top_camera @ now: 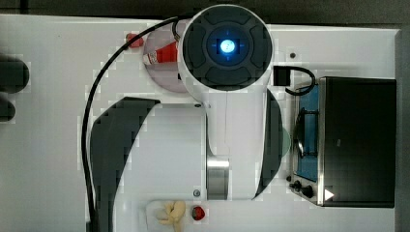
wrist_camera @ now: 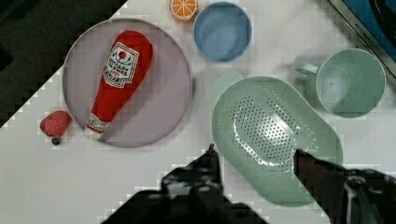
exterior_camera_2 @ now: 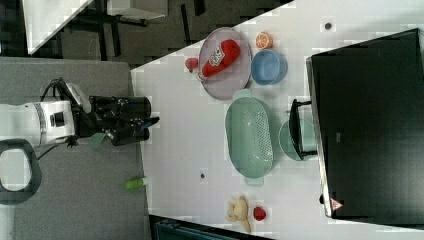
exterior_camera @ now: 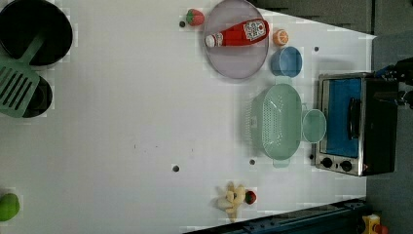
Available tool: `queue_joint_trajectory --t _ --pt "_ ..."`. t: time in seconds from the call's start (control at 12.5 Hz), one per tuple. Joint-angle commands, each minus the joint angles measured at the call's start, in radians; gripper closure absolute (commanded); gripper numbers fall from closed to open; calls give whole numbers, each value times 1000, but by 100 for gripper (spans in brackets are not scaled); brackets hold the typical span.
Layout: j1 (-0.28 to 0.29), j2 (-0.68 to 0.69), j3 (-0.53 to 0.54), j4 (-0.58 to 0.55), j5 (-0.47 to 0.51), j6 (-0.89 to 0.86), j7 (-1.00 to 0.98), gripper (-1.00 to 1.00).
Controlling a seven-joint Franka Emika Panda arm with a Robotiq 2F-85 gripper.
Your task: Drag strainer right to left.
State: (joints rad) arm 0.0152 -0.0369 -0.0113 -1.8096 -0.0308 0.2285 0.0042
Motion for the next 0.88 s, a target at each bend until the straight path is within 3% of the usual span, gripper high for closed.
queue_joint_trajectory --t 0.08,0.24,0.56,0.88 --pt "-41 -490 -35 -357 -22 -164 28 -60" --pt "-41 -488 -35 -358 -22 -164 28 -99" --pt "-41 -430 -33 -392 -22 -112 36 -100" --pt "-40 -276 -33 -518 -21 131 204 -100"
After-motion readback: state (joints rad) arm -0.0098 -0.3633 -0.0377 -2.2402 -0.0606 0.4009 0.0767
